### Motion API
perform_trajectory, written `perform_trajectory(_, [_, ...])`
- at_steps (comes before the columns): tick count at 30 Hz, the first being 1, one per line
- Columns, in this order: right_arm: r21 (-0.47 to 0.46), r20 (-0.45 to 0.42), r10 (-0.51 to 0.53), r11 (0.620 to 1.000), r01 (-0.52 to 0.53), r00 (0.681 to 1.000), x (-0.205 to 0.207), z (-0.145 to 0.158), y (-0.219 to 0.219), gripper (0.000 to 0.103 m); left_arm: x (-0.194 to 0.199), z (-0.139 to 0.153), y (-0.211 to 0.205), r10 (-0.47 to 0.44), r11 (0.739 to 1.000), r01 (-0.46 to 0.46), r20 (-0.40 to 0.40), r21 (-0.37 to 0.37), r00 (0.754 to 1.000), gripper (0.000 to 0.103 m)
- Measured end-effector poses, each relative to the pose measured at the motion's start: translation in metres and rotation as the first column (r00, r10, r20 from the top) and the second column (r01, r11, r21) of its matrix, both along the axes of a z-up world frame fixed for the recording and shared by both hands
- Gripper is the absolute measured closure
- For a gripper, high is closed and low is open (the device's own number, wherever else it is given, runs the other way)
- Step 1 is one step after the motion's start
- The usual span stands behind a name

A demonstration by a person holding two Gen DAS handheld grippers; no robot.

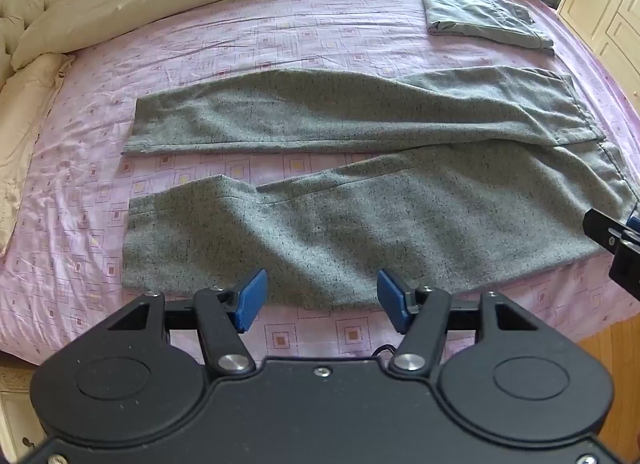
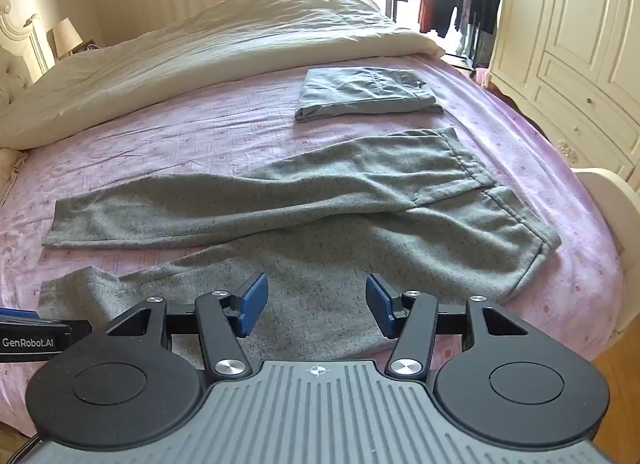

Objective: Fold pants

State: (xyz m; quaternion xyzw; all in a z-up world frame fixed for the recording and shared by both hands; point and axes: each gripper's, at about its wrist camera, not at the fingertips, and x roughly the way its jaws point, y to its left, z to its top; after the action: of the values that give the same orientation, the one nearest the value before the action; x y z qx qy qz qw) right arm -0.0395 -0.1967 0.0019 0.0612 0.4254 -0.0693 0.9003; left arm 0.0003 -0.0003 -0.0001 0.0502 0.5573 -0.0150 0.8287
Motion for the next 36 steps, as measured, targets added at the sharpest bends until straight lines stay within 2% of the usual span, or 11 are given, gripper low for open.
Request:
perform_trajectory(9, [0.023,-0.009,0.001,1.000,-0.001,1.000,0.002,-0.013,0.007,0.050,-0.008,-0.006,0.002,-0.013,1.000,0.013,0.001,0.009,1.000,0.038])
perform_trajectory(36, [0.046,-0.007,0.004,0.999,-0.004,1.000,-0.007,-0.011,0.006,0.050,-0.012,-0.004,0.009,0.027,1.000,-0.027,0.009,0.002,1.000,0.038])
